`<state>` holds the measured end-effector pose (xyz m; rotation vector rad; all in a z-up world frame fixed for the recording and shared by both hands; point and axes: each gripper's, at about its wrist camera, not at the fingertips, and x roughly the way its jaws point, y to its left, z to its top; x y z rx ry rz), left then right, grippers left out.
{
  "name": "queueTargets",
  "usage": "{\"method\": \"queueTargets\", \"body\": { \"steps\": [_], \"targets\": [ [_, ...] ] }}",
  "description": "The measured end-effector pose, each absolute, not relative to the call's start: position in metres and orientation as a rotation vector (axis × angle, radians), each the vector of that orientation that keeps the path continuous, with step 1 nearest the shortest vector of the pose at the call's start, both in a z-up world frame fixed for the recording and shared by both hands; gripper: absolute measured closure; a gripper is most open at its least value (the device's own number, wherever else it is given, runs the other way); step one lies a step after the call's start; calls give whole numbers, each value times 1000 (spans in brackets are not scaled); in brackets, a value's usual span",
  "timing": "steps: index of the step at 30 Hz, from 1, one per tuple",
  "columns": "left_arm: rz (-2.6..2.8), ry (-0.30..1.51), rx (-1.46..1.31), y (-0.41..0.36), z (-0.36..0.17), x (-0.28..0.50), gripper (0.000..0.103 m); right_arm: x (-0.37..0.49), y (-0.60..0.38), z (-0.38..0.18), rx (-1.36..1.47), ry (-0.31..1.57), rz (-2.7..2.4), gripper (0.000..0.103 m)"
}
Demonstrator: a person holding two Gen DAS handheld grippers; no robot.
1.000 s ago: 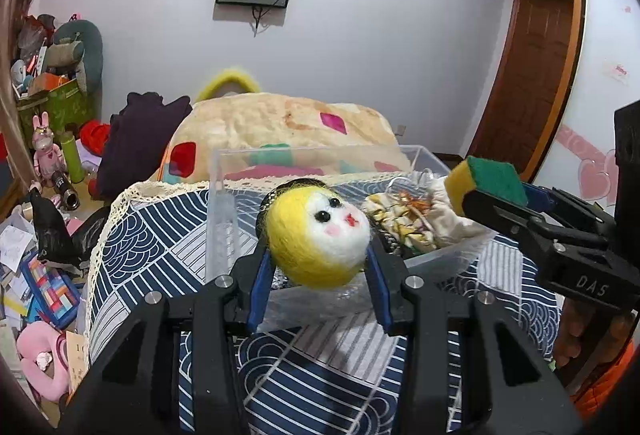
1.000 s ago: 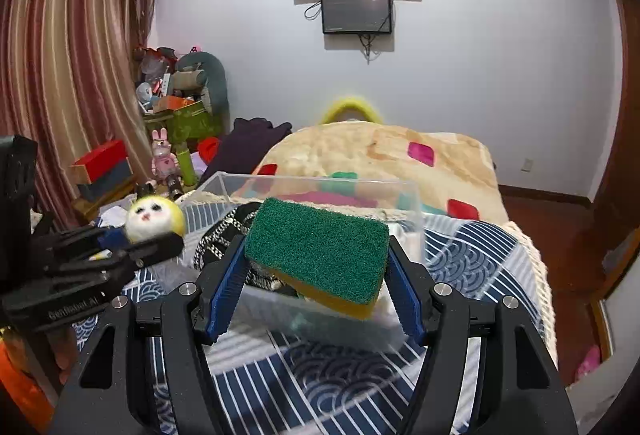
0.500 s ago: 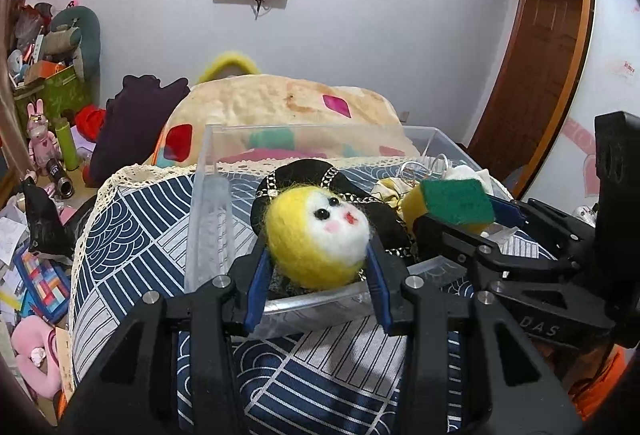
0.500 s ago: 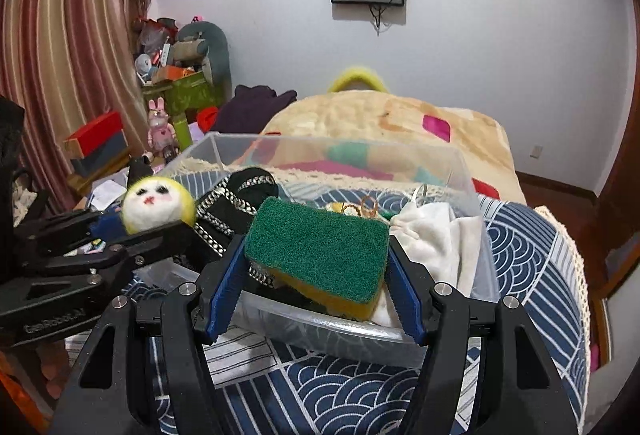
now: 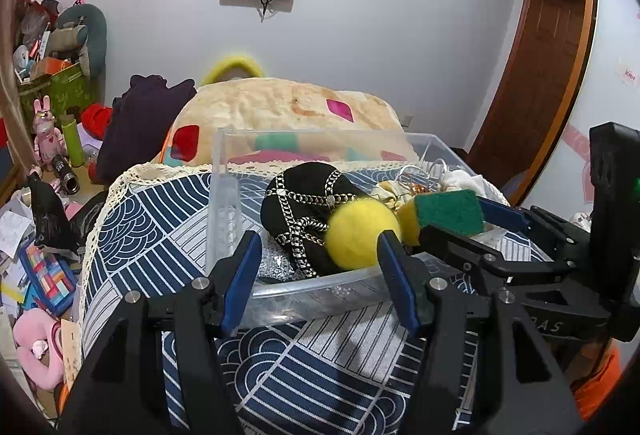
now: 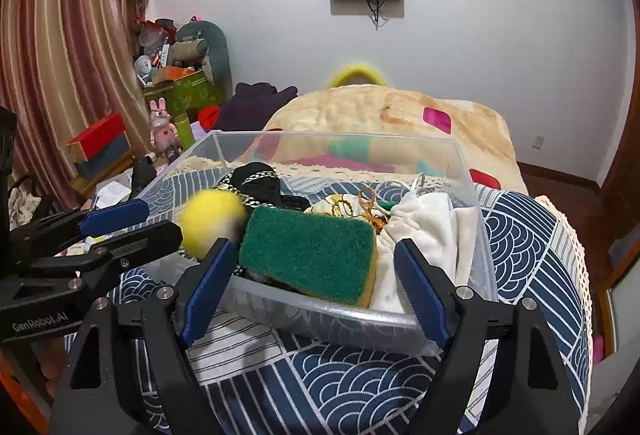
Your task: Organize soft objects
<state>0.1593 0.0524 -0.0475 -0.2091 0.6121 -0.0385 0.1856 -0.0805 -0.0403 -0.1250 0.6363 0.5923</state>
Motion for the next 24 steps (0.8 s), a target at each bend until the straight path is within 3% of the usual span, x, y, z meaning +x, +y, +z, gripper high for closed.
{"method": "queueTargets", "body": {
  "steps": [16, 24],
  "targets": [
    [-57, 475, -193, 46, 3, 109, 42, 155, -104, 1, -76, 516, 586, 22],
    [-56, 387, -164, 36, 23, 78, 30, 125, -119, 22, -70, 418, 578, 18]
  ]
}}
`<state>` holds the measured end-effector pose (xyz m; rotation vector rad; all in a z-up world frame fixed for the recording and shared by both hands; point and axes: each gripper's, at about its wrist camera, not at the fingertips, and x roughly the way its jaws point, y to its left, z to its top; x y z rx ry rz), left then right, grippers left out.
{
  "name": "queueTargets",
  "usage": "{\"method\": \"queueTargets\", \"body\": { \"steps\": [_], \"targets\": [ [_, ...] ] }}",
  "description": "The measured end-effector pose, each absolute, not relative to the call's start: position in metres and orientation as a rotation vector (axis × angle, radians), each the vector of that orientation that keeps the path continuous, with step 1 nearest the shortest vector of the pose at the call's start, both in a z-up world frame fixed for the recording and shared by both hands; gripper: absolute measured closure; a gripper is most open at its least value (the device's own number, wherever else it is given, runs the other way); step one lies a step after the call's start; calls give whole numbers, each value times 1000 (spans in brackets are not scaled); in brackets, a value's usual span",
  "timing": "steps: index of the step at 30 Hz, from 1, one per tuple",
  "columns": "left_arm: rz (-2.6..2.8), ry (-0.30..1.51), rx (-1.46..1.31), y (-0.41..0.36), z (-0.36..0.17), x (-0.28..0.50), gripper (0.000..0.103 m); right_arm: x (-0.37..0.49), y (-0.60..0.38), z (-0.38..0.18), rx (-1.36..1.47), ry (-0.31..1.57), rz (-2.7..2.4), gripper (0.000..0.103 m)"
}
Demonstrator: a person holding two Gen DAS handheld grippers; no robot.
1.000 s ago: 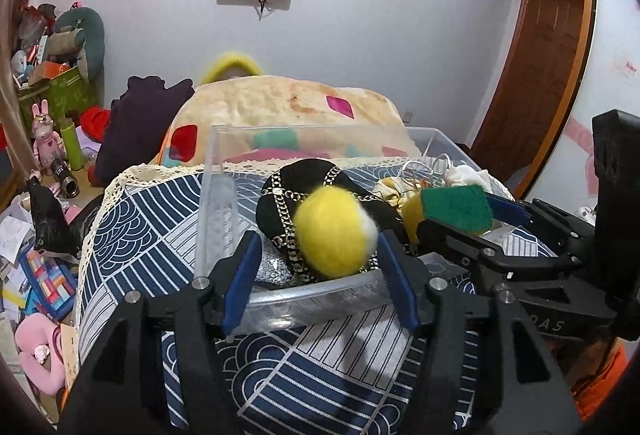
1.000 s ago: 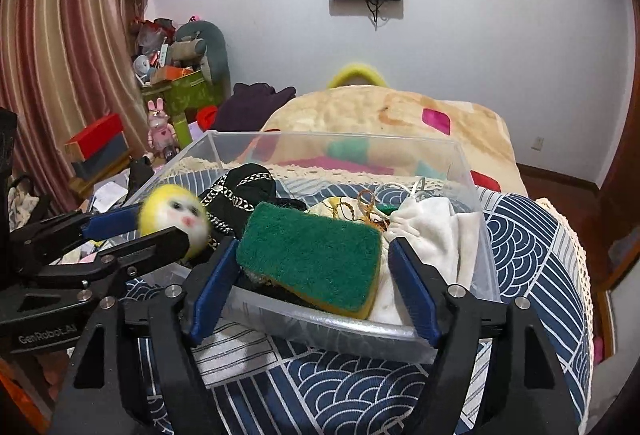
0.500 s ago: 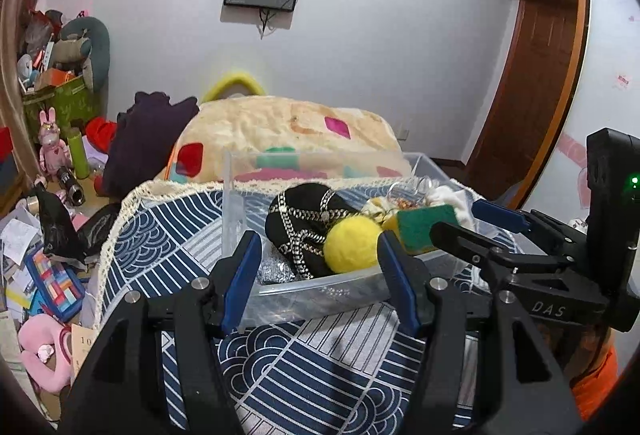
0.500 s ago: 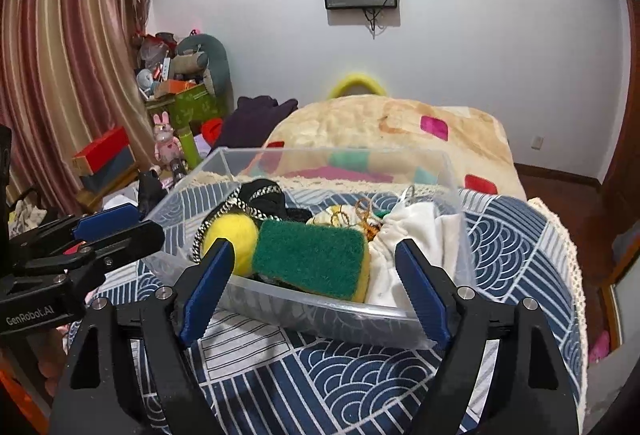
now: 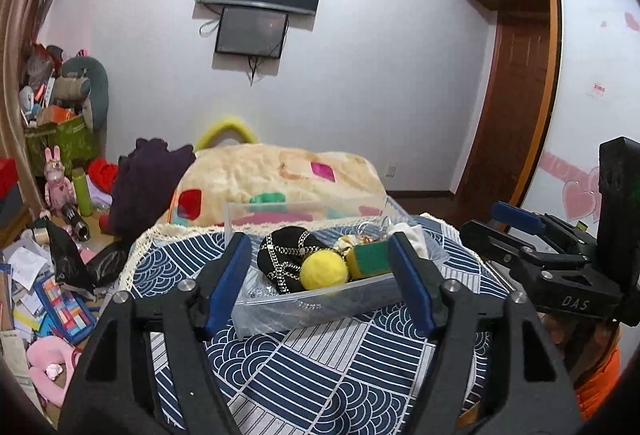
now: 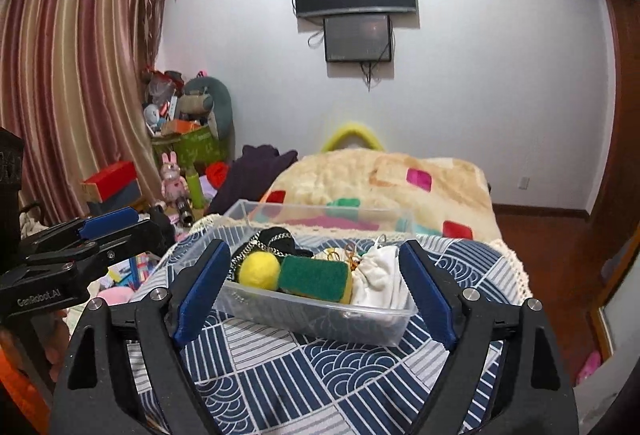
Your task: Organize soft objects
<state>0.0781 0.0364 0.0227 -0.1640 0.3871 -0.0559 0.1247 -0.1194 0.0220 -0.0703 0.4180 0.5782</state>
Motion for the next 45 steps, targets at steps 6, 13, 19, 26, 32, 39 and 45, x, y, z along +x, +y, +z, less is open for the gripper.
{"method": "queueTargets", "body": {
  "steps": [6, 13, 19, 26, 32, 39, 45],
  "targets": [
    [-33, 337, -149, 33, 28, 58, 15, 108, -129, 25, -63, 362, 556, 4],
    [-12, 286, -126, 30, 30, 46, 6, 99, -134, 26, -59, 314, 526, 0],
    [-1, 267, -116, 29, 29, 41, 3, 93, -138, 22, -53, 304, 518, 0],
    [-11, 266, -107, 26, 27, 40, 3, 90, -139, 23, -56, 295, 518, 0],
    [-11, 268, -107, 26, 27, 40, 3, 88, -138, 23, -60, 291, 513, 0],
    [-14, 270, -104, 25, 27, 39, 2, 88, -137, 26, -62, 287, 509, 0],
    [-13, 268, -102, 25, 27, 39, 1, 87, -137, 27, -60, 284, 508, 0]
  ]
}}
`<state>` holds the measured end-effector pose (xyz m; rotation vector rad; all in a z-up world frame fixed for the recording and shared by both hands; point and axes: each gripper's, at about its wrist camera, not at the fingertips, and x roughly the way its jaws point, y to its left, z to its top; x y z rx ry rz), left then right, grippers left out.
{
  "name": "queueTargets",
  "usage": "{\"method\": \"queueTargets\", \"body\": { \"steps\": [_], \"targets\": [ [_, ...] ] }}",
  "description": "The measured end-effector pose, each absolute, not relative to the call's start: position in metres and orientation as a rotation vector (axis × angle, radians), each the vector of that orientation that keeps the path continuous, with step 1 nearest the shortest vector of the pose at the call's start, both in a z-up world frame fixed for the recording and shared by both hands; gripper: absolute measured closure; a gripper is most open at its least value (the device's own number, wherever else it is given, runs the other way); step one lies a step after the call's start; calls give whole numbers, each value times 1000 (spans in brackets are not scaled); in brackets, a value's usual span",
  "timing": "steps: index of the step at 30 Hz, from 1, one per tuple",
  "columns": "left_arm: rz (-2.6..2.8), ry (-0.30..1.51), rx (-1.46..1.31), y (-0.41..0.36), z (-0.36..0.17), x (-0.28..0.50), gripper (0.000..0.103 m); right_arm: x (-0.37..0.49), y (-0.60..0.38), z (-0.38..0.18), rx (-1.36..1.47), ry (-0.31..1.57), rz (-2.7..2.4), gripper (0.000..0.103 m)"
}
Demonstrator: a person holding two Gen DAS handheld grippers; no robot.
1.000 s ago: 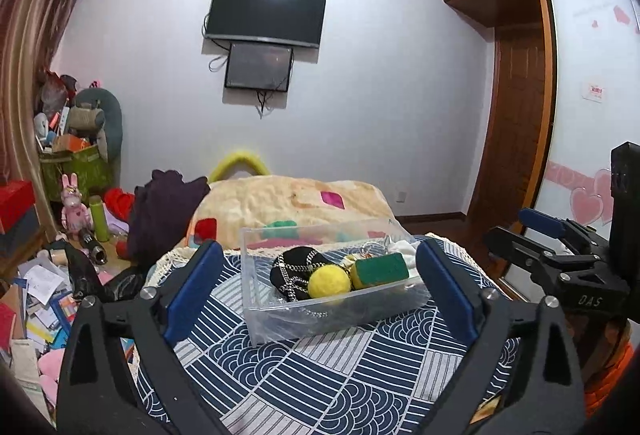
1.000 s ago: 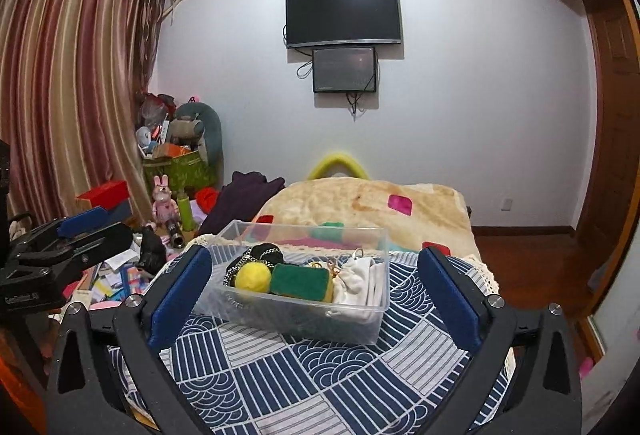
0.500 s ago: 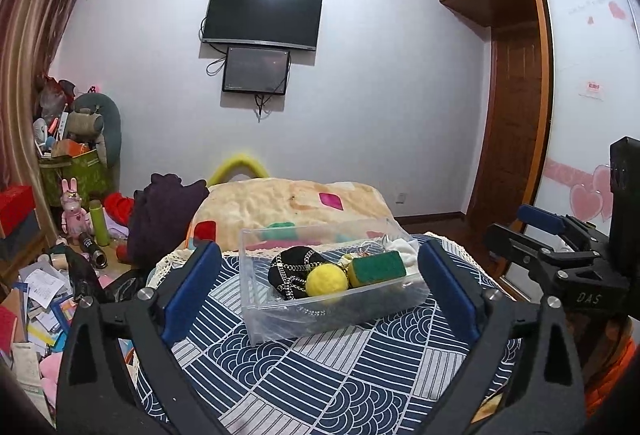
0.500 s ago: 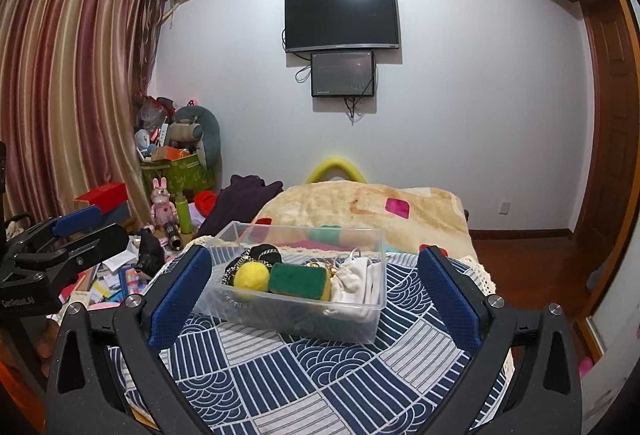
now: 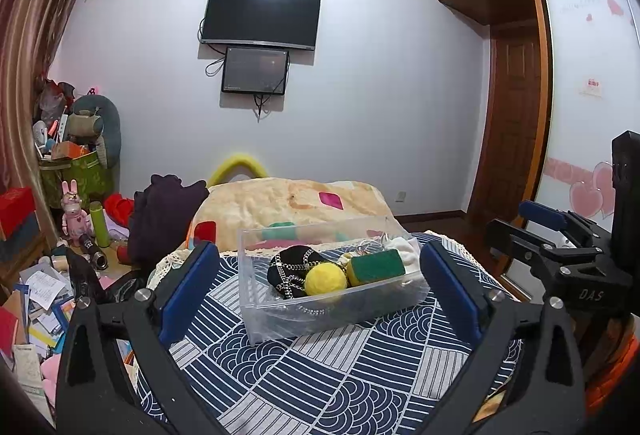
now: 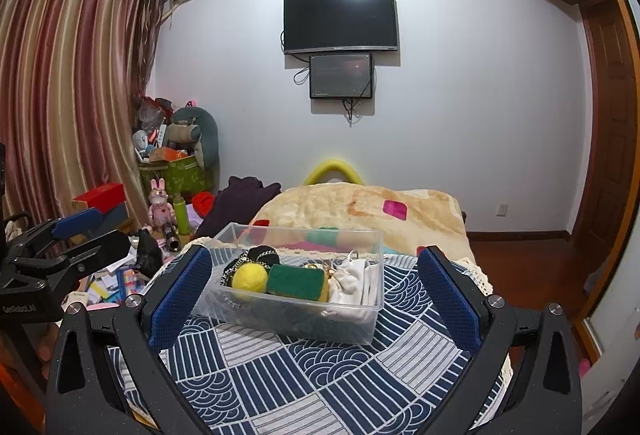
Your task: Organize soft objects
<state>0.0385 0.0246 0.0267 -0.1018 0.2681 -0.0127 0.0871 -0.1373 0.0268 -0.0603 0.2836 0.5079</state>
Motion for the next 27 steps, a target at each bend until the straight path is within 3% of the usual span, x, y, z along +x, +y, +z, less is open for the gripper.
{"method": "queueTargets", "body": {
  "steps": [27],
  "targets": [
    [-14, 287, -114, 25, 26, 40, 0, 83, -139, 29, -56, 289, 519, 0]
  ]
}}
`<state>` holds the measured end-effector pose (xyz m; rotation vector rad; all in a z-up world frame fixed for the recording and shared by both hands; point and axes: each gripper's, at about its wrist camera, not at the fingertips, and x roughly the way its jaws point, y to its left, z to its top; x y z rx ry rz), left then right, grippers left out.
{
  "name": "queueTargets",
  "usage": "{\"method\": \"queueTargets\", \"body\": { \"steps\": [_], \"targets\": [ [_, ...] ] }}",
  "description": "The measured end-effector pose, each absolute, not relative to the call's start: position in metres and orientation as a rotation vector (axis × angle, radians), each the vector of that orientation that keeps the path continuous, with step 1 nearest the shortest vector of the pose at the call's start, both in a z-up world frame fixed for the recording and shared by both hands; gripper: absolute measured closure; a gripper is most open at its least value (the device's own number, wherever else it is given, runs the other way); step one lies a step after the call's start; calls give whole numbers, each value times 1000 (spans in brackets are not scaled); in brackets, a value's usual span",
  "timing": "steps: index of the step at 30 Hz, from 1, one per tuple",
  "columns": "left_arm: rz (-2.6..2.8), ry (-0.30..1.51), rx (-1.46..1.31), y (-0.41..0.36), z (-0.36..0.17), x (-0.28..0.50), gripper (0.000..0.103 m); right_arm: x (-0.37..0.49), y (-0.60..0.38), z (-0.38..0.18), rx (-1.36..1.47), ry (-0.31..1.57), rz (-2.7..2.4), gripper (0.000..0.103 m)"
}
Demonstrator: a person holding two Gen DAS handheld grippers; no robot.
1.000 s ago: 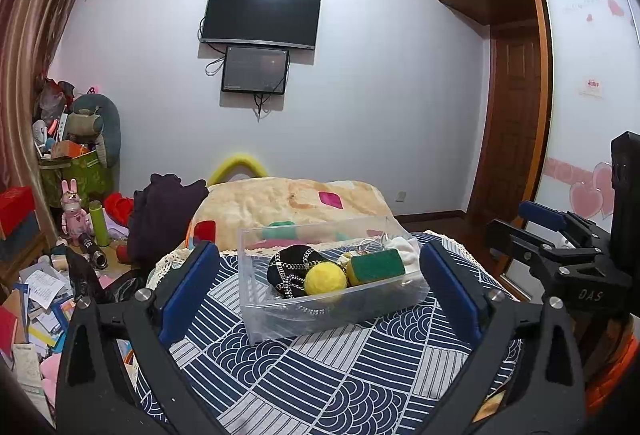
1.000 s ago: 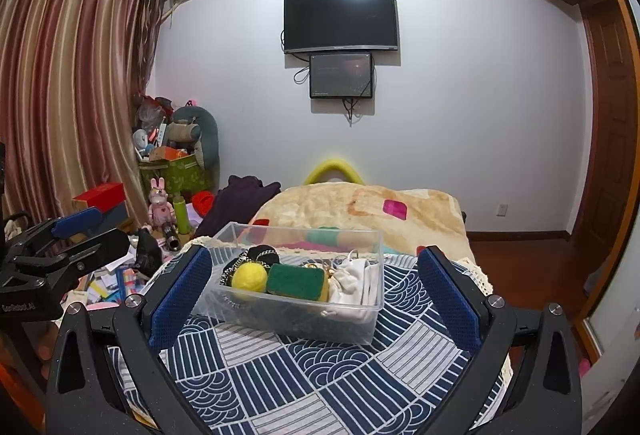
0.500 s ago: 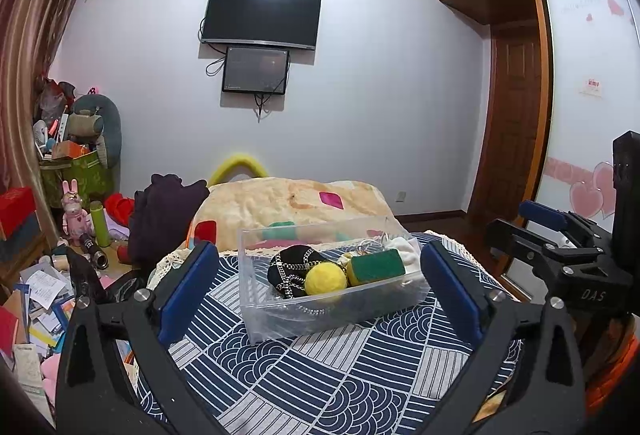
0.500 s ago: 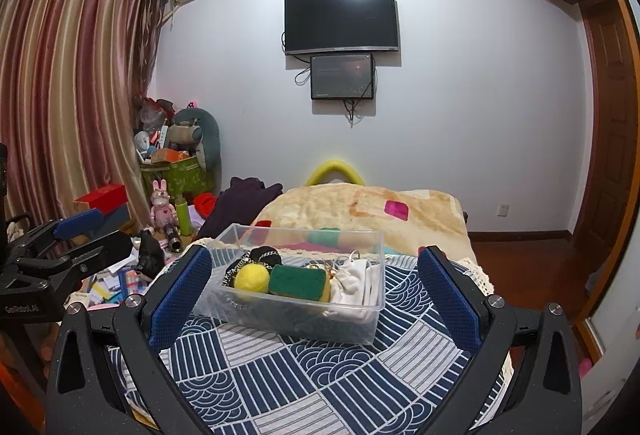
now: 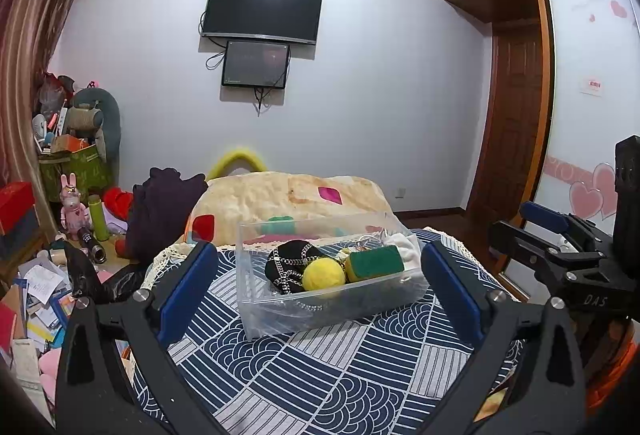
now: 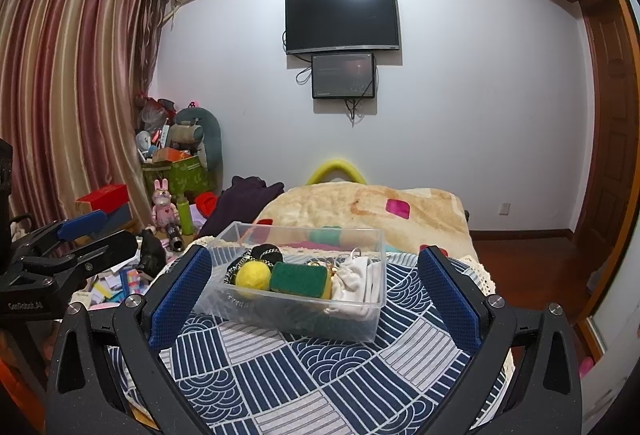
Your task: Organize soft objects
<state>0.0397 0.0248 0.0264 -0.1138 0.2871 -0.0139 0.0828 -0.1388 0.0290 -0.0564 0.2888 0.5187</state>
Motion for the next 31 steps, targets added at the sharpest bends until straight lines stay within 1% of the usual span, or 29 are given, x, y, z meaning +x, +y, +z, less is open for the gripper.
{"method": "queueTargets", "body": {
  "steps": [31],
  "targets": [
    [-30, 305, -104, 21, 24, 43, 0, 85, -141, 25, -59, 298, 514, 0]
  ]
}}
